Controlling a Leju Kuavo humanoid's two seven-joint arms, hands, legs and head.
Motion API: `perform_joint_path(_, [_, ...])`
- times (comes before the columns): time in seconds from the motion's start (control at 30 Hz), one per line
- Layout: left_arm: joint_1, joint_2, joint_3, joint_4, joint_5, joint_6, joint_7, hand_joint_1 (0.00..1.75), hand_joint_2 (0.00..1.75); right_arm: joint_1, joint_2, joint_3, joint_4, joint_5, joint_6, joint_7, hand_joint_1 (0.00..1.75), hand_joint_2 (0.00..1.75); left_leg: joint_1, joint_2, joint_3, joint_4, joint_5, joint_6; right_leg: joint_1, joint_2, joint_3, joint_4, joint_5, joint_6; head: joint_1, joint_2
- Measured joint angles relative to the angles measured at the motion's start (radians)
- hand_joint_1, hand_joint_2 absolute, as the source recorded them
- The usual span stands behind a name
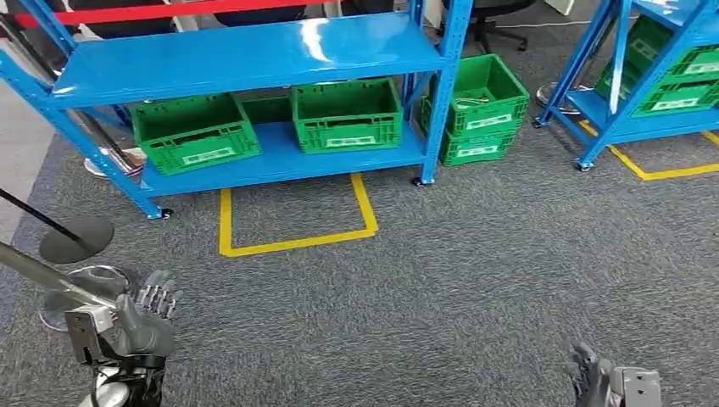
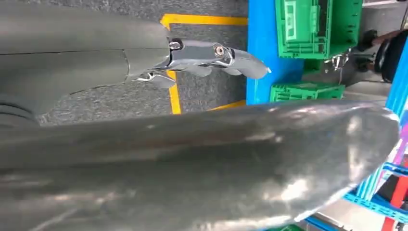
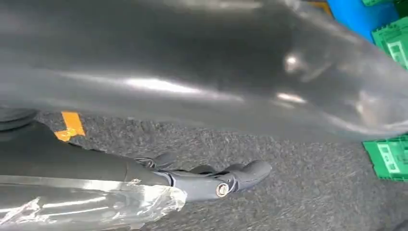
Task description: Take the parts from the cabinet and place them on the table.
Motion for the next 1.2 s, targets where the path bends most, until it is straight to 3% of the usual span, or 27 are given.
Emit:
perform_joint_path(0.03, [-0.002,0.000,-0.001,0.000,0.000,0.000,0.000,0.00,0.00,-0.001,0.000,0.000,-0.001,-0.002,0.000,0.000,0.00,0.00,-0.005,0.005,0.022,-0.042,-0.014,0.005,0.009,0.000,-0.004,0.005,-0.004,0.007,0.000,0.000])
perform_joint_path(0.13, [-0.002,0.000,-0.002,0.000,0.000,0.000,0.000,0.00,0.00,0.002,-0.002,0.001,-0.002,-0.009,-0.001,-0.001,0.00,0.00,-0.005,0.003,0.013,-0.052,-0.019,0.022,0.007,0.000,-0.004,0.010,0.014,0.030,0.000,0.000])
perform_joint_path(0.2, [-0.002,-0.001,-0.003,0.000,0.000,0.000,0.000,0.00,0.00,-0.001,-0.005,0.003,-0.002,-0.010,-0.001,-0.002,0.00,0.00,0.001,0.002,0.030,-0.055,-0.020,0.035,0.005,0.001,-0.014,0.025,-0.004,0.040,0.003,0.000])
perform_joint_path(0.23, [-0.003,0.000,-0.003,0.000,0.000,0.000,0.001,0.00,0.00,-0.002,-0.006,0.004,-0.002,-0.010,-0.001,-0.004,0.00,0.00,0.002,0.002,0.033,-0.055,-0.023,0.041,0.004,0.004,-0.034,0.072,-0.033,0.039,0.006,0.000])
perform_joint_path(0.3, [-0.003,0.001,-0.003,0.000,0.000,0.000,0.001,0.00,0.00,0.001,-0.008,0.005,-0.002,-0.010,-0.001,-0.004,0.00,0.00,0.000,0.001,0.034,-0.055,-0.028,0.046,0.004,0.006,-0.117,0.227,-0.101,0.044,0.006,0.000])
perform_joint_path(0.33, [-0.002,0.001,-0.004,0.000,0.000,0.000,0.001,0.00,0.00,0.002,-0.008,0.005,-0.002,-0.010,-0.001,-0.004,0.00,0.00,0.000,0.001,0.036,-0.054,-0.030,0.047,0.004,0.006,-0.154,0.290,-0.123,0.048,0.008,0.000])
perform_joint_path(0.37, [0.000,0.001,-0.005,0.000,0.000,0.000,0.001,0.00,0.00,0.002,-0.008,0.006,-0.002,-0.010,-0.001,-0.004,0.00,0.00,0.000,0.000,0.040,-0.054,-0.035,0.046,0.003,0.006,-0.176,0.315,-0.123,0.048,0.008,0.000])
perform_joint_path(0.4, [0.000,0.001,-0.005,0.001,0.000,0.000,0.001,0.00,0.00,0.002,-0.008,0.006,-0.002,-0.010,-0.001,-0.005,0.00,0.00,0.001,-0.001,0.048,-0.054,-0.040,0.044,0.003,0.006,-0.171,0.292,-0.096,0.049,0.008,0.000])
perform_joint_path(0.43, [0.000,0.000,-0.005,0.001,0.000,0.000,0.001,0.00,0.00,0.002,-0.009,0.006,-0.002,-0.010,-0.001,-0.006,0.00,0.00,0.002,-0.003,0.059,-0.054,-0.047,0.040,0.001,0.006,-0.144,0.227,-0.049,0.050,0.008,0.000])
perform_joint_path(0.5, [0.000,0.000,-0.005,0.002,0.000,0.000,0.001,0.00,0.00,0.003,-0.010,0.006,-0.002,-0.010,-0.001,-0.008,0.00,0.00,0.007,-0.003,0.084,-0.054,-0.063,0.029,-0.004,0.006,-0.063,0.047,0.055,0.052,0.008,0.000])
perform_joint_path(0.53, [-0.001,0.001,-0.005,0.002,0.000,0.000,0.001,0.00,0.00,0.001,-0.010,0.007,0.000,-0.010,-0.002,-0.008,0.00,0.00,0.003,-0.004,0.091,-0.052,-0.070,0.021,0.000,0.013,-0.053,0.025,0.021,0.053,0.009,0.000])
perform_joint_path(0.57, [-0.003,0.001,-0.005,0.002,0.000,0.000,0.001,0.00,0.00,-0.001,-0.010,0.007,-0.001,-0.010,-0.002,-0.011,0.00,0.00,0.000,-0.005,0.087,-0.049,-0.073,0.016,0.001,0.009,-0.050,0.014,-0.007,0.034,0.010,0.000])
perform_joint_path(0.63, [-0.002,0.001,-0.006,0.002,0.000,0.000,0.001,0.00,0.00,0.006,-0.011,0.008,-0.002,-0.012,-0.004,-0.010,0.00,0.00,0.002,-0.006,0.093,-0.049,-0.074,0.003,0.003,0.010,-0.049,0.015,0.009,0.015,0.008,0.000])
perform_joint_path(0.7, [-0.002,0.000,-0.007,0.002,0.000,0.000,0.001,0.00,0.00,0.006,-0.011,0.008,-0.002,-0.013,-0.004,-0.011,0.00,0.00,0.003,-0.003,0.083,-0.014,-0.068,-0.002,-0.001,0.011,-0.015,0.008,0.005,0.001,0.011,0.000])
perform_joint_path(0.73, [-0.005,-0.001,-0.010,0.002,0.000,0.000,0.001,0.00,0.00,0.005,-0.011,0.007,-0.002,-0.013,-0.004,-0.012,0.00,0.00,0.003,-0.002,0.056,0.037,-0.069,-0.007,-0.001,0.010,-0.004,0.004,0.000,-0.006,0.004,0.000])
perform_joint_path(0.77, [-0.007,0.000,-0.010,0.002,0.000,0.000,0.001,0.00,0.00,0.004,-0.011,0.007,-0.002,-0.012,-0.004,-0.012,0.00,0.00,0.003,-0.002,0.006,0.110,-0.084,-0.012,-0.001,0.010,0.003,0.001,-0.005,-0.011,0.005,0.000])
perform_joint_path(0.83, [-0.005,0.001,-0.011,0.002,0.000,0.001,0.001,0.00,0.00,0.006,-0.011,0.007,-0.002,-0.011,-0.004,-0.012,0.00,0.00,0.003,-0.002,-0.095,0.234,-0.146,-0.015,0.001,0.012,0.019,-0.003,-0.021,-0.014,0.003,0.000])
perform_joint_path(0.87, [-0.003,0.001,-0.011,0.003,0.000,0.001,0.001,0.00,0.00,0.007,-0.011,0.007,-0.002,-0.011,-0.004,-0.012,0.00,0.00,0.003,-0.002,-0.131,0.259,-0.170,-0.013,0.001,0.014,0.031,-0.004,-0.031,-0.014,0.002,0.000])
perform_joint_path(0.9, [-0.003,0.001,-0.011,0.003,0.000,0.001,0.001,0.00,0.00,0.007,-0.011,0.007,-0.002,-0.011,-0.004,-0.012,0.00,0.00,0.002,-0.002,-0.146,0.249,-0.170,-0.011,0.002,0.015,0.045,-0.004,-0.042,-0.013,0.002,0.000])
perform_joint_path(0.93, [-0.003,0.001,-0.011,0.003,0.000,0.001,0.001,0.00,0.00,0.007,-0.011,0.007,-0.002,-0.011,-0.004,-0.012,0.00,0.00,0.001,-0.002,-0.144,0.210,-0.147,-0.006,0.003,0.016,0.064,-0.006,-0.056,-0.012,0.002,0.000])
perform_joint_path(0.97, [-0.003,0.001,-0.012,0.003,0.000,0.001,0.001,0.00,0.00,0.007,-0.011,0.007,-0.002,-0.011,-0.004,-0.012,0.00,0.00,-0.002,-0.002,-0.131,0.147,-0.099,0.003,0.004,0.016,0.085,-0.008,-0.070,-0.009,0.001,0.000])
perform_joint_path(1.0, [-0.002,0.001,-0.013,0.003,0.000,0.001,0.001,0.00,0.00,0.008,-0.011,0.007,-0.002,-0.011,-0.004,-0.012,0.00,0.00,-0.008,-0.001,-0.117,0.078,-0.030,0.015,0.006,0.015,0.103,-0.013,-0.083,-0.007,0.002,0.000])
perform_joint_path(1.03, [0.000,0.002,-0.014,0.003,0.000,0.001,0.001,0.00,0.00,0.008,-0.011,0.007,-0.002,-0.011,-0.004,-0.012,0.00,0.00,-0.016,0.005,-0.111,0.011,0.067,0.029,0.006,0.015,0.113,-0.017,-0.096,-0.005,0.003,0.000])
perform_joint_path(1.07, [0.002,0.003,-0.015,0.004,0.000,0.001,0.001,0.00,0.00,0.007,-0.011,0.007,-0.002,-0.011,-0.004,-0.012,0.00,0.00,-0.025,0.003,-0.115,-0.029,0.062,0.031,0.012,0.020,0.124,-0.016,-0.111,0.002,-0.002,0.000])
perform_joint_path(1.1, [0.004,0.003,-0.015,0.005,0.000,0.001,0.002,0.00,0.00,0.006,-0.011,0.008,-0.002,-0.011,-0.004,-0.011,0.00,0.00,-0.023,-0.002,-0.102,-0.020,0.061,0.030,0.013,0.017,0.138,-0.031,-0.130,0.005,0.005,0.000])
perform_joint_path(1.13, [0.004,0.003,-0.015,0.005,0.000,0.001,0.001,0.00,0.00,0.007,-0.011,0.008,-0.005,-0.011,-0.005,-0.011,0.00,0.00,-0.021,-0.006,-0.094,-0.031,0.054,0.031,0.014,0.018,0.173,-0.024,-0.118,0.011,0.004,0.000])
perform_joint_path(1.2, [-0.002,0.001,-0.016,0.005,0.000,0.001,0.001,0.00,0.00,0.003,-0.016,0.010,-0.007,-0.011,-0.005,-0.011,0.00,0.00,-0.015,-0.007,-0.060,-0.036,0.049,0.043,0.013,0.018,0.159,-0.002,-0.108,0.019,0.005,0.000])
